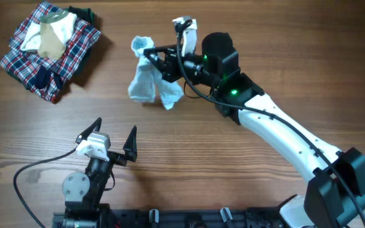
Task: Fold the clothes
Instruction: 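Lift and drag the garment leftward to the table center, lay it down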
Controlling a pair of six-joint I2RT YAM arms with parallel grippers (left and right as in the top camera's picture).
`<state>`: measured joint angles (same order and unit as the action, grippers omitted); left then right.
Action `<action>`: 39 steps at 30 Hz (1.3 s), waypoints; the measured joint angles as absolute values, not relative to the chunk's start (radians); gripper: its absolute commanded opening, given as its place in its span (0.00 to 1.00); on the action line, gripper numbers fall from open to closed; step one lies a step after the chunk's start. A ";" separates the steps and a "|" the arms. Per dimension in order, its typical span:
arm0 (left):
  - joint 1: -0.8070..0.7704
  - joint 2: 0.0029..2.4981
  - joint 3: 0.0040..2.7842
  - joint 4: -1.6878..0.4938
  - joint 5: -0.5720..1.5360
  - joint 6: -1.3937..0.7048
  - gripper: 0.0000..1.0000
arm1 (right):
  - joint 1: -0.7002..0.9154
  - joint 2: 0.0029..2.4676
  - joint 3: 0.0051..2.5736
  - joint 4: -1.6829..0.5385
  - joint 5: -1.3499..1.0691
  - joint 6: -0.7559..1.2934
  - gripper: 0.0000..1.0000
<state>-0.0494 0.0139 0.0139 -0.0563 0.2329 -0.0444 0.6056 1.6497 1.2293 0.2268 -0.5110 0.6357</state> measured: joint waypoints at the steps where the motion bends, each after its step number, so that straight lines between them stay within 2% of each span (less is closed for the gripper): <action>1: -0.049 0.014 0.014 -0.056 0.233 -0.044 1.00 | 0.609 1.650 1.230 0.200 -0.514 0.635 0.04; 7: -0.049 0.014 0.014 -0.056 0.233 -0.044 1.00 | 0.517 1.651 1.235 -0.080 -0.378 0.623 0.04; 10: -0.049 0.014 0.014 -0.056 0.233 -0.044 1.00 | 0.422 1.651 1.235 -0.191 -0.307 0.615 0.09; 16: -0.049 0.014 0.014 -0.056 0.233 -0.044 1.00 | 0.326 1.651 1.237 -0.414 -0.115 0.571 0.07; 18: -0.049 0.014 0.014 -0.056 0.233 -0.044 1.00 | 0.302 1.651 1.237 -0.475 -0.051 0.567 0.23; 23: -0.049 0.014 0.014 -0.056 0.233 -0.044 1.00 | 0.273 1.651 1.237 -0.561 0.038 0.534 0.28; 24: -0.049 0.014 0.014 -0.056 0.233 -0.044 1.00 | 0.273 1.651 1.237 -0.568 0.051 0.532 0.31; 26: -0.049 0.014 0.014 -0.056 0.233 -0.044 1.00 | 0.269 1.651 1.237 -0.577 0.073 0.530 0.44; 28: -0.049 0.014 0.014 -0.052 0.241 -0.045 1.00 | 0.262 1.651 1.237 -0.583 0.089 0.525 0.42; 32: -0.049 0.014 0.014 -0.034 0.399 -0.049 1.00 | 0.240 1.651 1.237 -0.585 0.101 0.526 0.43; 34: -0.049 0.014 0.014 -0.041 0.476 -0.051 1.00 | 0.237 1.651 1.237 -0.586 0.103 0.526 0.52; 39: -0.049 0.014 0.012 0.047 0.583 -0.051 1.00 | 0.236 1.651 1.237 -0.609 0.107 0.522 0.62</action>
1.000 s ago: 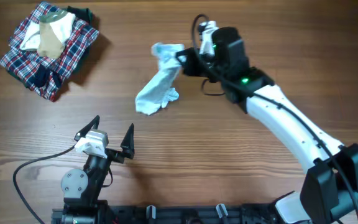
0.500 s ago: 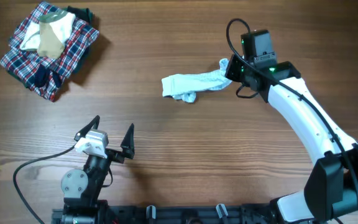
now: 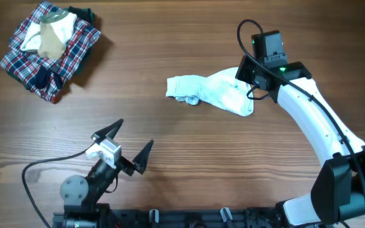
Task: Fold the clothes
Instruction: 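Lift and drag the garment leftward to the table center, lay it down, then reach the left gripper to the garment's left end and grasp it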
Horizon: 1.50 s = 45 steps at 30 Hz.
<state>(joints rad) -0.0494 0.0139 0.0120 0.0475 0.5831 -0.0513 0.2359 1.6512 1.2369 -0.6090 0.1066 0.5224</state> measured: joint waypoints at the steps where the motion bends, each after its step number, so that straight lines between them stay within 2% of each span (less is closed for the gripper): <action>1: -0.049 0.014 0.012 0.067 0.601 -0.051 1.00 | 0.234 1.651 1.237 -0.614 0.107 0.522 0.64; 7: -0.049 0.109 0.014 0.076 0.730 -0.060 1.00 | 0.159 1.651 1.237 -0.619 0.036 0.524 0.68; 12: -0.049 0.394 0.059 0.062 0.786 -0.093 1.00 | 0.045 1.651 1.237 -0.630 -0.121 0.522 0.68; 18: -0.049 0.844 0.457 -0.011 0.855 -0.095 1.00 | 0.028 1.651 1.237 -0.670 -0.180 0.507 0.68; 23: -0.056 1.061 0.593 0.045 0.869 -0.135 1.00 | 0.028 1.651 1.237 -0.736 -0.187 0.576 0.70; 24: -0.068 1.092 0.604 0.043 0.863 -0.139 1.00 | 0.028 1.651 1.237 -0.753 -0.188 0.592 0.79; 26: -0.115 1.150 0.629 -0.001 0.830 -0.148 1.00 | 0.028 1.651 1.237 -0.803 -0.191 0.645 0.86; 27: -0.154 1.185 0.643 -0.053 0.787 -0.157 1.00 | 0.028 1.651 1.237 -0.832 -0.192 0.673 0.87; 32: -0.229 1.313 0.654 -0.082 0.629 -0.224 1.00 | 0.028 1.651 1.237 -0.924 -0.196 0.770 0.84; 34: -0.229 1.354 0.656 -0.033 0.607 -0.235 1.00 | 0.028 1.651 1.237 -0.931 -0.206 0.788 0.74; 36: -0.229 1.374 0.656 0.014 0.611 -0.242 1.00 | 0.028 1.651 1.236 -0.930 -0.214 0.797 0.72; 38: -0.229 1.379 0.657 0.052 0.624 -0.246 1.00 | 0.028 1.651 1.226 -0.926 -0.221 0.800 0.76; 40: -0.229 1.380 0.658 0.071 0.628 -0.244 1.00 | 0.028 1.651 1.206 -0.923 -0.220 0.801 0.95; 41: -0.229 1.380 0.659 0.071 0.629 -0.241 1.00 | 0.028 1.651 1.193 -0.918 -0.216 0.799 1.00; 43: -0.229 1.390 0.663 0.044 0.602 -0.242 1.00 | 0.028 1.651 1.163 -0.891 -0.185 0.804 0.97; 45: -0.229 1.415 0.664 0.025 0.555 -0.245 1.00 | 0.028 1.651 1.140 -0.850 -0.163 0.789 0.87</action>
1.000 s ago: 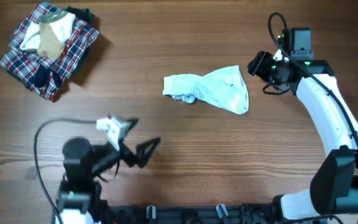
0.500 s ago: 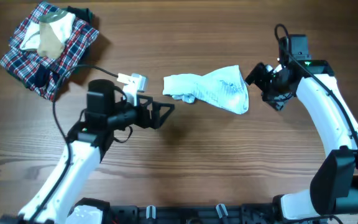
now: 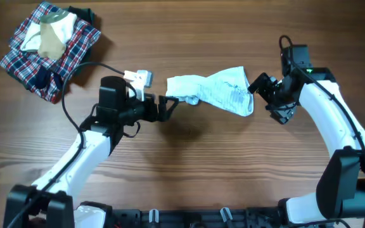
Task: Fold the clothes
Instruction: 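Reach the left gripper to the garment's left end and grasp it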
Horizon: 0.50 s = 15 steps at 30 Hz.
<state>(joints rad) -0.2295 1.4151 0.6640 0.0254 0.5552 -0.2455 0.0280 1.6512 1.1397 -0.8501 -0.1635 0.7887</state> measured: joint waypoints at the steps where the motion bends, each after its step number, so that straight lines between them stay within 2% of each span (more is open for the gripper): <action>1: -0.229 1.437 0.664 0.030 0.536 -0.246 1.00 | 0.028 1.651 1.127 -0.823 -0.159 0.773 0.84; 6: -0.229 1.537 0.669 0.092 0.497 -0.268 1.00 | 0.041 1.651 1.112 -0.756 -0.145 0.690 0.69; 12: -0.229 1.596 0.697 0.107 0.493 -0.288 0.99 | 0.101 1.656 1.112 -0.754 -0.145 0.657 0.59; 15: -0.229 1.597 0.706 0.121 0.493 -0.292 0.96 | 0.111 1.695 1.112 -0.754 -0.145 0.657 0.59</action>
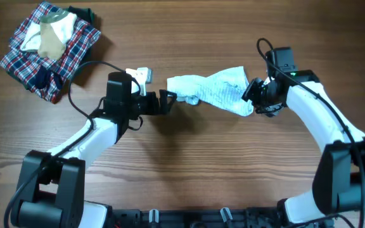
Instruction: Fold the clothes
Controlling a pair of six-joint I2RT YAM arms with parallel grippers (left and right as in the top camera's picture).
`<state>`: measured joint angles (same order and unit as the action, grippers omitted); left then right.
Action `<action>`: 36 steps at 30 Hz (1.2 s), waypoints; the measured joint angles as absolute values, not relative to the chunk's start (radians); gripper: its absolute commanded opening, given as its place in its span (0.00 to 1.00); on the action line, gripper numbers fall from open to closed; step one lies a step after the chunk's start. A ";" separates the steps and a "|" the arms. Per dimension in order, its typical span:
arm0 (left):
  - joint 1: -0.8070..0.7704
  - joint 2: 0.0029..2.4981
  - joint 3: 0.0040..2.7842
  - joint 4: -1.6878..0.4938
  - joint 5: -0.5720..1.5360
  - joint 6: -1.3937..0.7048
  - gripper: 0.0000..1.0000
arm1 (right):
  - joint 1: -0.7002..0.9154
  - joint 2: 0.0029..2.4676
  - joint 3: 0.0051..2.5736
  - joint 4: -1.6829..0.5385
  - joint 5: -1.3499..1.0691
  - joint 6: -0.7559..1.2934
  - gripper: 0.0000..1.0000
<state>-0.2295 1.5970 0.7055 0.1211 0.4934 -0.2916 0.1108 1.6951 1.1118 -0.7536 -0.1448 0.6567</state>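
A pale blue-white garment (217,92) lies crumpled in a strip across the middle of the table. My left gripper (168,100) sits at the garment's left end, its fingers slightly apart and touching the cloth's tip. My right gripper (251,96) is at the garment's right edge, its dark fingers spread against the cloth. Neither gripper has any cloth lifted.
A pile of clothes with a red plaid shirt (46,47) and a cream piece on top sits at the far left corner. Black cables trail from both arms. The arm bases stand along the table's near edge (182,215).
My right gripper has moved left, from open beside the garment to right against its right edge. My left gripper has shifted slightly up, to the left tip. The garment lies as before.
First my right gripper held the bunched garment up at the table's far middle while the left arm rested near its base. Then the garment lay stretched out under the right gripper. Later the right gripper stood open beside it and the left had reached its left end; now both grippers flank it.
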 measured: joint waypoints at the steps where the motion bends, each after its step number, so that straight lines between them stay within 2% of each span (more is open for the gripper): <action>1: -0.229 1.597 0.707 0.121 0.493 -0.294 0.95 | 0.110 1.712 1.112 -0.754 -0.145 0.657 0.58; 12: -0.249 1.670 0.710 0.165 0.491 -0.325 0.99 | 0.111 1.752 1.111 -0.753 -0.145 0.656 0.57; 24: -0.249 1.701 0.730 0.196 0.490 -0.343 0.95 | 0.124 1.769 1.111 -0.745 -0.145 0.657 0.50; 36: -0.253 1.757 0.758 0.211 0.490 -0.343 0.94 | 0.131 1.787 1.111 -0.725 -0.144 0.656 0.51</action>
